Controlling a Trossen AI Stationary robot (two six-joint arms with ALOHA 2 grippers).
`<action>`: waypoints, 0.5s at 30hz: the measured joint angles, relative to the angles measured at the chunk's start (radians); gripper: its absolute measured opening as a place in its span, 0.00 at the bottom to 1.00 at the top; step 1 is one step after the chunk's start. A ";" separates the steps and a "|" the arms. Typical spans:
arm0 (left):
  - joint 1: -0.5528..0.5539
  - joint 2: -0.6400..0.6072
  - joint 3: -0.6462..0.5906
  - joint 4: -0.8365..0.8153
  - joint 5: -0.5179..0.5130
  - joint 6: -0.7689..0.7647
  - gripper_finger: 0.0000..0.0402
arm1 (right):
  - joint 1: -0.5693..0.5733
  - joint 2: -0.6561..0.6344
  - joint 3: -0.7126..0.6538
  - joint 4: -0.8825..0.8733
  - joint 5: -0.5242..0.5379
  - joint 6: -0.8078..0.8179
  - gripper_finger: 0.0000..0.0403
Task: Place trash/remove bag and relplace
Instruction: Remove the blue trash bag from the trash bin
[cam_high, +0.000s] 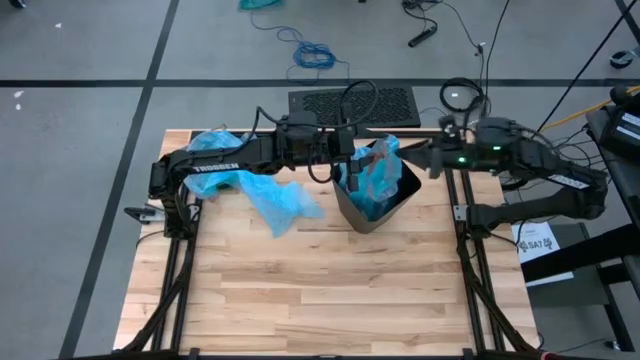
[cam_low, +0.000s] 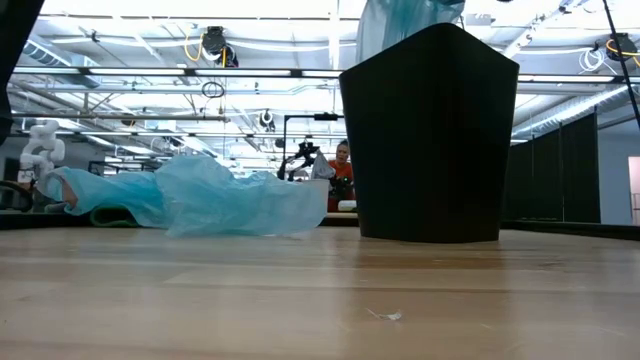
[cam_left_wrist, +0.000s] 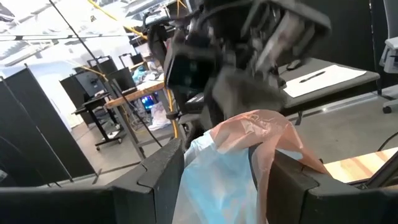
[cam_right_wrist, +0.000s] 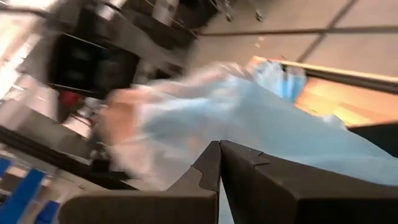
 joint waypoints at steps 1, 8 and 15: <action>0.000 0.000 0.000 0.001 0.000 0.000 0.46 | -0.005 0.011 0.000 -0.013 -0.001 -0.001 0.00; 0.000 0.000 0.000 0.026 0.000 0.000 0.46 | -0.026 0.068 0.000 -0.026 -0.054 -0.001 0.00; 0.000 0.000 0.000 0.027 -0.004 0.000 0.46 | -0.027 0.100 0.000 -0.025 -0.061 -0.001 0.00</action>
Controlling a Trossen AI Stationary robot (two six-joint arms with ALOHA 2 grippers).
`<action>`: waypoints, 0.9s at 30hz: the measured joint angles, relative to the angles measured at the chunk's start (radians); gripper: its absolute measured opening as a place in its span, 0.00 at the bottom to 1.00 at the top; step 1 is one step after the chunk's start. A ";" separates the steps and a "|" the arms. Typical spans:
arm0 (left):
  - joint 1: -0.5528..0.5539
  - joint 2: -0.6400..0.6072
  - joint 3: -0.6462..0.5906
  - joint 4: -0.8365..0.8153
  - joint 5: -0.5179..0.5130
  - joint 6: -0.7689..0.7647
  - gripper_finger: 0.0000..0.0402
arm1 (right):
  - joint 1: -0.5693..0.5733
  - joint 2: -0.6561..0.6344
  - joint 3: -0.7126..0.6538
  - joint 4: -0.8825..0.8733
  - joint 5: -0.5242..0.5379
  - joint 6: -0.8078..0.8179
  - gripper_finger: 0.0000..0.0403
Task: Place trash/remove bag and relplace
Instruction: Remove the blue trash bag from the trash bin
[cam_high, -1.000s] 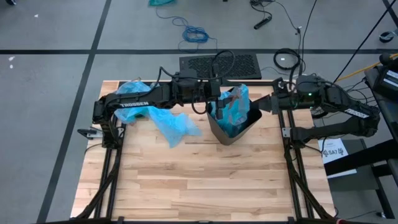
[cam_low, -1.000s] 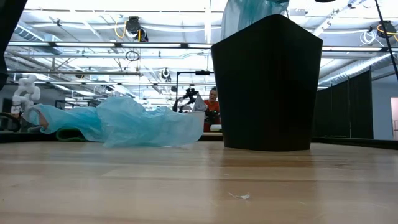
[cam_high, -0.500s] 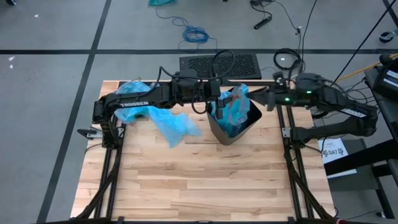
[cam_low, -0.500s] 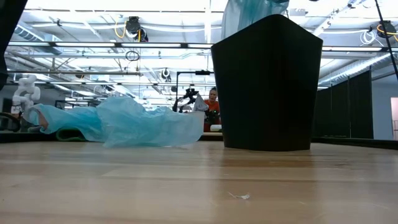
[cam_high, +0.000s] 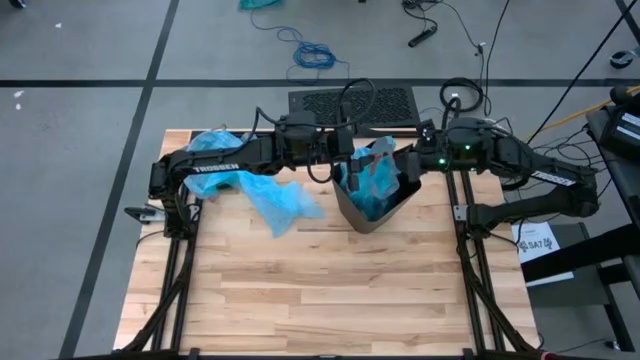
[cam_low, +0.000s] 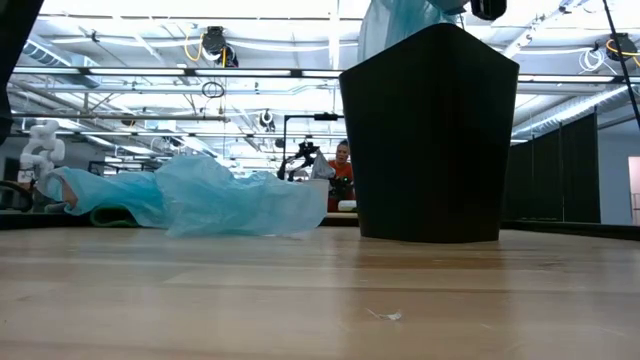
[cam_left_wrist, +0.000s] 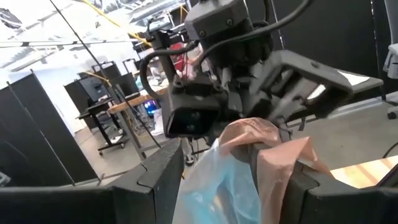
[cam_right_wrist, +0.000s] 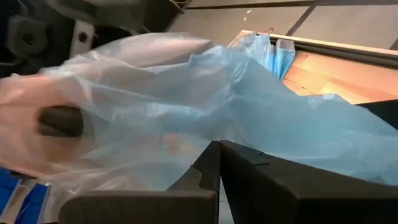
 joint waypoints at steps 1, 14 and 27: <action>0.000 0.000 0.000 0.002 -0.001 0.000 0.46 | 0.000 0.006 0.000 0.000 0.000 0.000 0.00; 0.000 0.000 0.000 0.023 -0.004 0.000 0.46 | 0.000 0.038 0.000 0.019 -0.052 0.002 0.00; 0.000 0.000 0.000 0.017 -0.004 0.000 0.46 | 0.000 -0.098 0.000 -0.014 -0.022 0.052 0.00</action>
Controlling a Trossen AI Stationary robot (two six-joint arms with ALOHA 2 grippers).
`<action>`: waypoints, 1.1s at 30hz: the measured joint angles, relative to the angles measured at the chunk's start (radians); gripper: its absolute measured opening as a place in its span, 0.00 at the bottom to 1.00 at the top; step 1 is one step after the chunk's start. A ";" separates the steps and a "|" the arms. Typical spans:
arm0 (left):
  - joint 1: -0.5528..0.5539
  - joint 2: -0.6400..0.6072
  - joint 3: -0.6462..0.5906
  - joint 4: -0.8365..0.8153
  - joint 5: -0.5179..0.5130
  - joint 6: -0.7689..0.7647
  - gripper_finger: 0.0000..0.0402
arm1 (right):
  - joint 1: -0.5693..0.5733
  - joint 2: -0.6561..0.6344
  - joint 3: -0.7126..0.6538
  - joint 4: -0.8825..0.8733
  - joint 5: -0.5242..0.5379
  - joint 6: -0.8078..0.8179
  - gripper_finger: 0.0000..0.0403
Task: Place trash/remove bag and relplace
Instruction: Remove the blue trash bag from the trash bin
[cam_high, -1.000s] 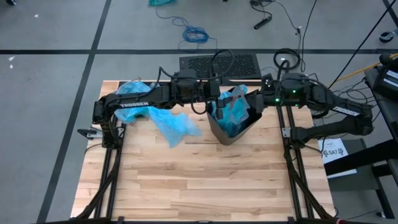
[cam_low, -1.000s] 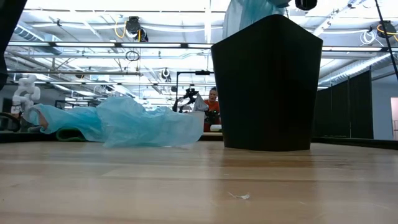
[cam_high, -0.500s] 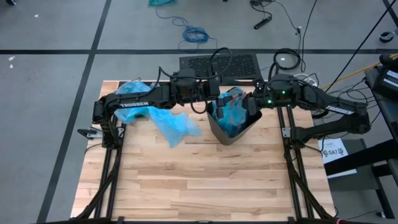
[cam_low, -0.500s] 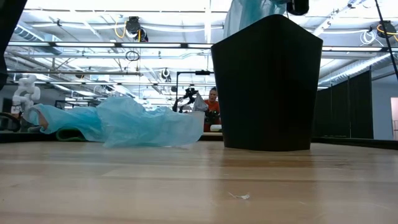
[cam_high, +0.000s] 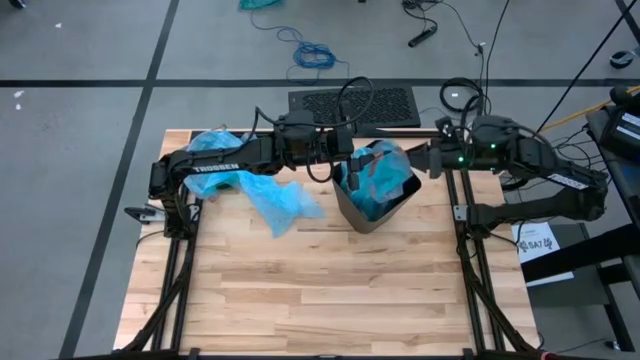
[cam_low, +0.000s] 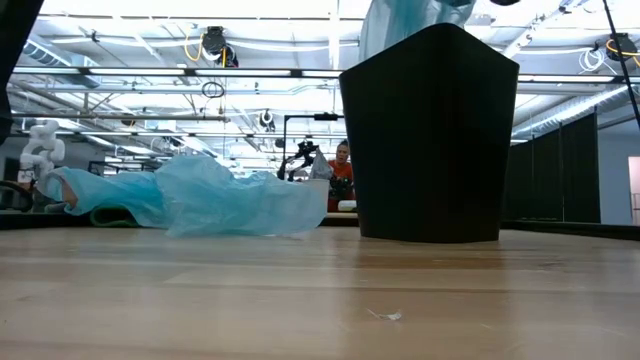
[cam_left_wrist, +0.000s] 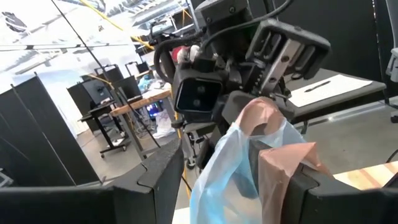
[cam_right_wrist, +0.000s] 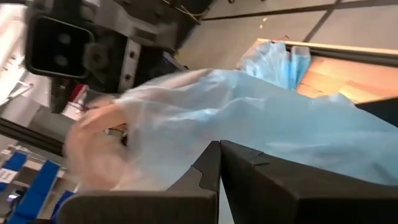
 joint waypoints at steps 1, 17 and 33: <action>0.000 0.000 0.000 0.000 0.000 0.000 0.46 | 0.000 -0.003 0.000 -0.011 0.001 0.000 0.00; -0.001 0.000 0.000 0.000 0.000 0.000 0.46 | -0.033 0.018 0.000 0.059 0.028 -0.034 0.00; -0.001 0.000 0.000 -0.017 -0.048 0.000 0.46 | -0.020 0.073 0.000 0.103 0.001 -0.034 0.00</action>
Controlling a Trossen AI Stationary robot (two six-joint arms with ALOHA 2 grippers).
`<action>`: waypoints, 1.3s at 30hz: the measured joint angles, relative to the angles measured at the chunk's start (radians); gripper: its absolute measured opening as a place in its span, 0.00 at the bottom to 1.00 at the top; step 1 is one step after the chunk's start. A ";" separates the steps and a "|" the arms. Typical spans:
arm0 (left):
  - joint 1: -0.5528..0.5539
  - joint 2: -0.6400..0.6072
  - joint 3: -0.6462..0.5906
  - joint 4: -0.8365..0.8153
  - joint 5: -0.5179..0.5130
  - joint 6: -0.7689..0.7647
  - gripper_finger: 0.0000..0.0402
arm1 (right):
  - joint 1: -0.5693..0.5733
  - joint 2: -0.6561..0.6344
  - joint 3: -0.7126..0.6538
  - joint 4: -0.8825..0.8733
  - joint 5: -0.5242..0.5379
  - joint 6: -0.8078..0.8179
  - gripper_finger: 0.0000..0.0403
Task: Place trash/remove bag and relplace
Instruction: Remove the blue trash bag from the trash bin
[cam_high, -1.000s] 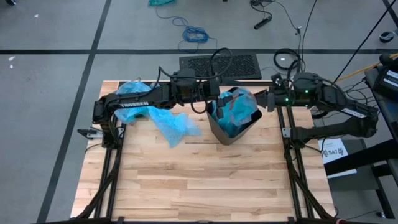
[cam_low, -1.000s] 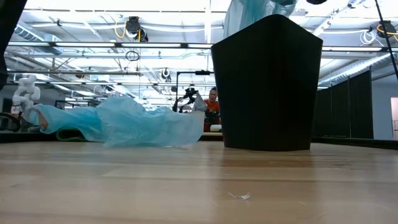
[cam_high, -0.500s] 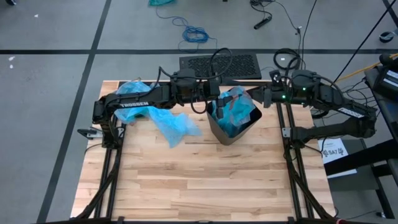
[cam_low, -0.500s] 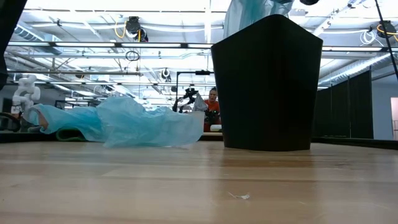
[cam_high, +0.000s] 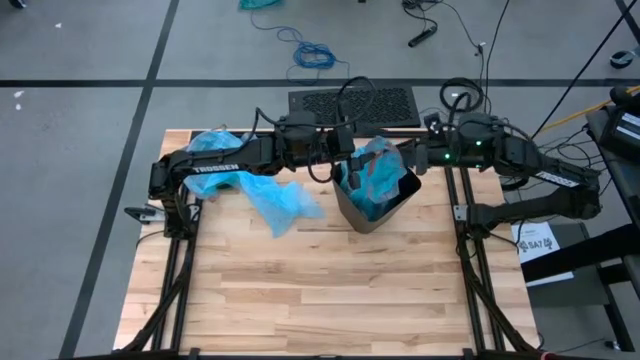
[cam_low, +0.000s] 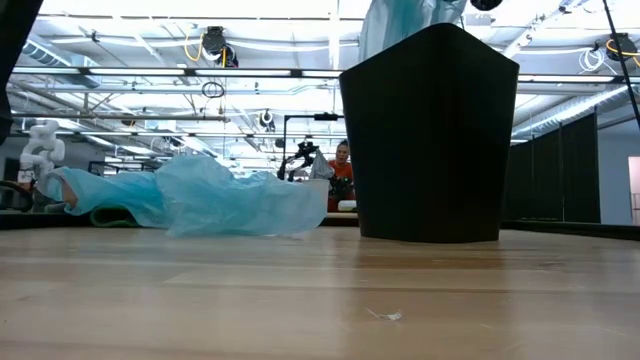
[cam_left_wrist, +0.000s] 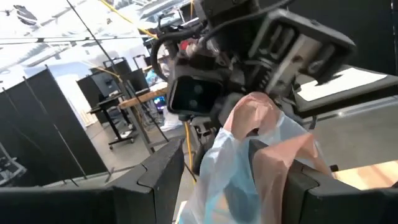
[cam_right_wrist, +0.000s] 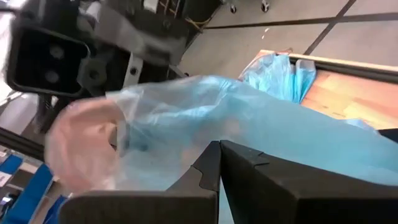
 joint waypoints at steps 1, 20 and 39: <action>0.001 0.000 0.000 0.002 -0.001 0.000 0.46 | 0.003 0.009 0.000 0.004 -0.001 0.000 0.00; 0.024 0.012 0.000 0.057 -0.076 0.001 0.46 | 0.052 0.136 0.000 0.087 -0.052 -0.026 0.00; 0.041 -0.056 -0.001 0.207 -0.234 0.088 0.46 | 0.147 0.178 0.001 -0.025 0.041 -0.025 0.00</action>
